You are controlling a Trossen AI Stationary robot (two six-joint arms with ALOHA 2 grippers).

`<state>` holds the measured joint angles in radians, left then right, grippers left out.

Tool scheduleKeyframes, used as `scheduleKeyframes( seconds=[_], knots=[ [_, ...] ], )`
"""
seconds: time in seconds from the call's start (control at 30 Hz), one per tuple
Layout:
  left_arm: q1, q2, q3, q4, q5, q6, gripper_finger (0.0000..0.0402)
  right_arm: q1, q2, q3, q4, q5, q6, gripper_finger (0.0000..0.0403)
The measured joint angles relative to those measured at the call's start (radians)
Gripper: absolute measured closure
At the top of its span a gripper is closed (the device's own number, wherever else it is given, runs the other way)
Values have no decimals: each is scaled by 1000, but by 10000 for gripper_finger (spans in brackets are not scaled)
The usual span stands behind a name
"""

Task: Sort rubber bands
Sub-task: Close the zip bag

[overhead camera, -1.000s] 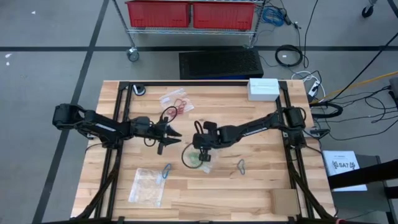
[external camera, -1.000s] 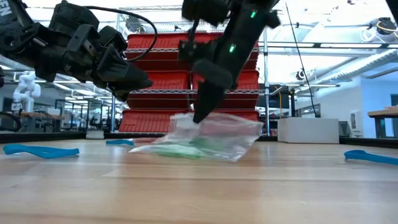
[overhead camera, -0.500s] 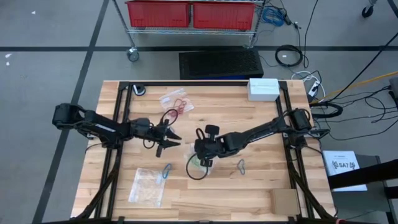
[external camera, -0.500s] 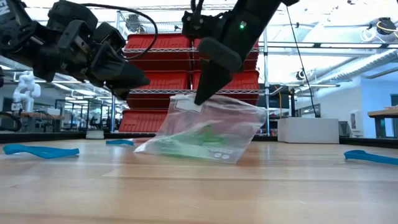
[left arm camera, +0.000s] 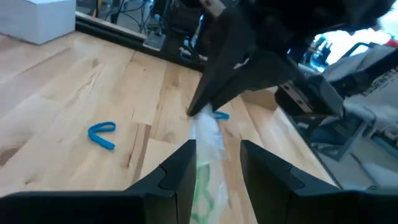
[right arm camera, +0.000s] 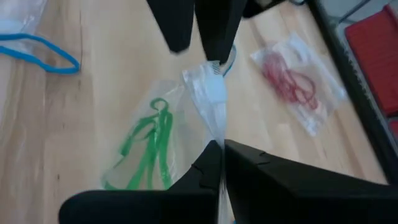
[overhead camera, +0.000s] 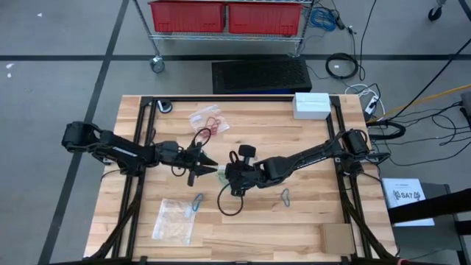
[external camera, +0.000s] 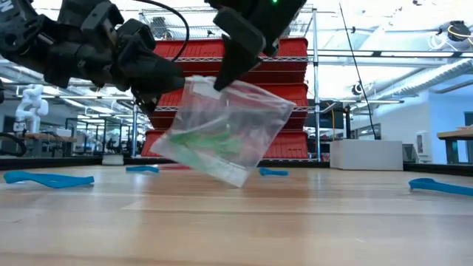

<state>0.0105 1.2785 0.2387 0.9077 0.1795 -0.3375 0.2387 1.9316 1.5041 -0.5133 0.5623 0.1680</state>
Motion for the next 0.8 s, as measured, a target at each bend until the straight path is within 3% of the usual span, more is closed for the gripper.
scheduleKeyframes(
  seconds=[0.6, 0.8],
  knots=[
    [-21, 39, 46, -9, -19, -14, 273, 6, 0, 26, -6, 35, -29, 403],
    [-28, 62, 60, -9, -45, 38, 331, 6, 0, 26, -2, 38, -30, 403]
  ],
)
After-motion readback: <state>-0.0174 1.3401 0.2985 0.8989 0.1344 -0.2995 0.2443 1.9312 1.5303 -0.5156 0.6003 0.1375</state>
